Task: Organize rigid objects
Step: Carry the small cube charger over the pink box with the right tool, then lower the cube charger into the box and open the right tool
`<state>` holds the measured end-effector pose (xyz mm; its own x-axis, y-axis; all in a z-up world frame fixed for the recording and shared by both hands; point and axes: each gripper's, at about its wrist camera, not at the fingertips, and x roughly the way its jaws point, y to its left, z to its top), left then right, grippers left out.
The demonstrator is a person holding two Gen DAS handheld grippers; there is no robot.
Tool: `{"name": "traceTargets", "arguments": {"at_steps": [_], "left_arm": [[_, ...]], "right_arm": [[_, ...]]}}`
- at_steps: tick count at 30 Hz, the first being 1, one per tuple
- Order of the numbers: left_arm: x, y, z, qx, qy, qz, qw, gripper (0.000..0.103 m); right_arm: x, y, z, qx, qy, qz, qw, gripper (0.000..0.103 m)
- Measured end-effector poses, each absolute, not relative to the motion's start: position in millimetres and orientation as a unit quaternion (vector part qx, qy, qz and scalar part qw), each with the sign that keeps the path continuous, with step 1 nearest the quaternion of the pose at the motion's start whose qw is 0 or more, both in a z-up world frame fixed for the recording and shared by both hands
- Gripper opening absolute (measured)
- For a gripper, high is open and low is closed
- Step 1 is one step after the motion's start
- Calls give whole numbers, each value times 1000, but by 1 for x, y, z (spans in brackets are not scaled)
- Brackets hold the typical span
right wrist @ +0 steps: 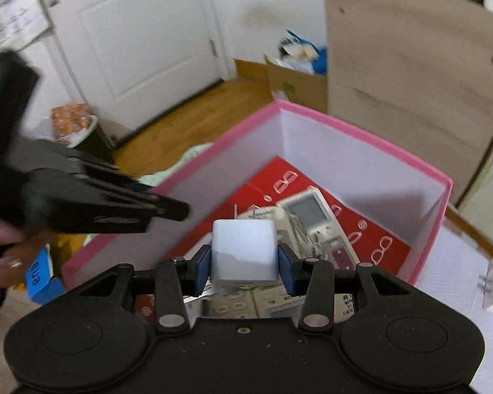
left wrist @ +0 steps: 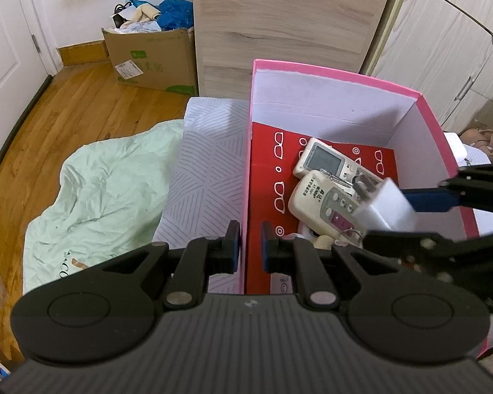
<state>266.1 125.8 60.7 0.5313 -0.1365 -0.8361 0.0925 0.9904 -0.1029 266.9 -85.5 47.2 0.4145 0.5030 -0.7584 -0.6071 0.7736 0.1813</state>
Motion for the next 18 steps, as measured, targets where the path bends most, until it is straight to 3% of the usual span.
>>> {"name": "traceTargets", "arguments": {"at_steps": [9,18], "left_arm": [[266,127,59,-27,481,-66,874,10],[267,125,58,-30,481,-64,874,10]], "right_arm": [[312,-96,32,82,481,296,821,48],[329,-73,20,105,505,258,817,48]]}}
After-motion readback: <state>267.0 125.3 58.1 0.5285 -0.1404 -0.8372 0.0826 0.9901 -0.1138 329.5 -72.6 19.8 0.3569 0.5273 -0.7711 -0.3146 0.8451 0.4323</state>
